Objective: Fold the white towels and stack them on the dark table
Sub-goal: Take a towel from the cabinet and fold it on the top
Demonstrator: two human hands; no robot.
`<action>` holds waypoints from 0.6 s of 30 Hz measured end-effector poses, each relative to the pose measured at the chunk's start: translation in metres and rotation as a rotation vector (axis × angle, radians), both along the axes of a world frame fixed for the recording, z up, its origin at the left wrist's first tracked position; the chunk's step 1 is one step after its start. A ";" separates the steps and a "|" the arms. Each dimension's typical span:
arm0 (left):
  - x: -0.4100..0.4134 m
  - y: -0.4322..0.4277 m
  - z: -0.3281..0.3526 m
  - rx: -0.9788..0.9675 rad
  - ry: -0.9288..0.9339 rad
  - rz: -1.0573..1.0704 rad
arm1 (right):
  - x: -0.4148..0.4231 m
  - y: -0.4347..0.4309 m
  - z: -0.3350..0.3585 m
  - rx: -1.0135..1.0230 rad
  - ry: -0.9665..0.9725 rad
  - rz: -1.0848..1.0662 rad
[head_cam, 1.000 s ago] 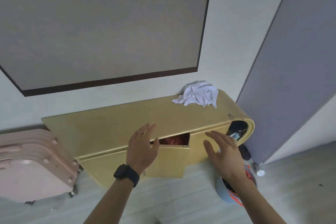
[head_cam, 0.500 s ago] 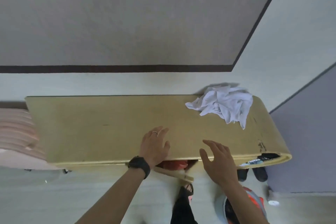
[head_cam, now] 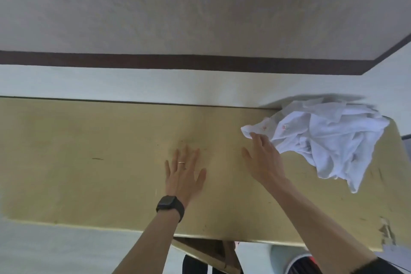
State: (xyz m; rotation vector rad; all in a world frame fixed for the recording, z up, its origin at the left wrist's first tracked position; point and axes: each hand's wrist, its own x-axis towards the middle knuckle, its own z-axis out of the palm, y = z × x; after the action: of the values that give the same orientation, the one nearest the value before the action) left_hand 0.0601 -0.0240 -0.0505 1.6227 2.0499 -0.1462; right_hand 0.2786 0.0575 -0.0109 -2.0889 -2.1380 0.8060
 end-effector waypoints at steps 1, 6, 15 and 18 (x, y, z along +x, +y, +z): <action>-0.002 0.002 -0.013 0.014 0.015 0.001 | -0.004 0.010 -0.012 0.022 -0.043 -0.001; -0.009 0.001 -0.040 0.124 0.086 -0.056 | -0.020 0.035 -0.050 0.176 -0.307 -0.023; -0.016 0.005 -0.023 -0.091 -0.004 -0.074 | -0.011 0.045 0.013 0.175 0.155 -0.432; -0.017 0.016 0.000 -0.227 -0.023 -0.097 | 0.005 0.034 0.084 0.321 0.379 -0.623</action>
State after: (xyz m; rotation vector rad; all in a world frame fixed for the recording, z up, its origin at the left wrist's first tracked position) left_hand 0.0430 -0.0080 -0.0501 1.5737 1.8630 -0.3779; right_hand 0.2839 0.0911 0.0733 -2.0360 -1.2230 0.6515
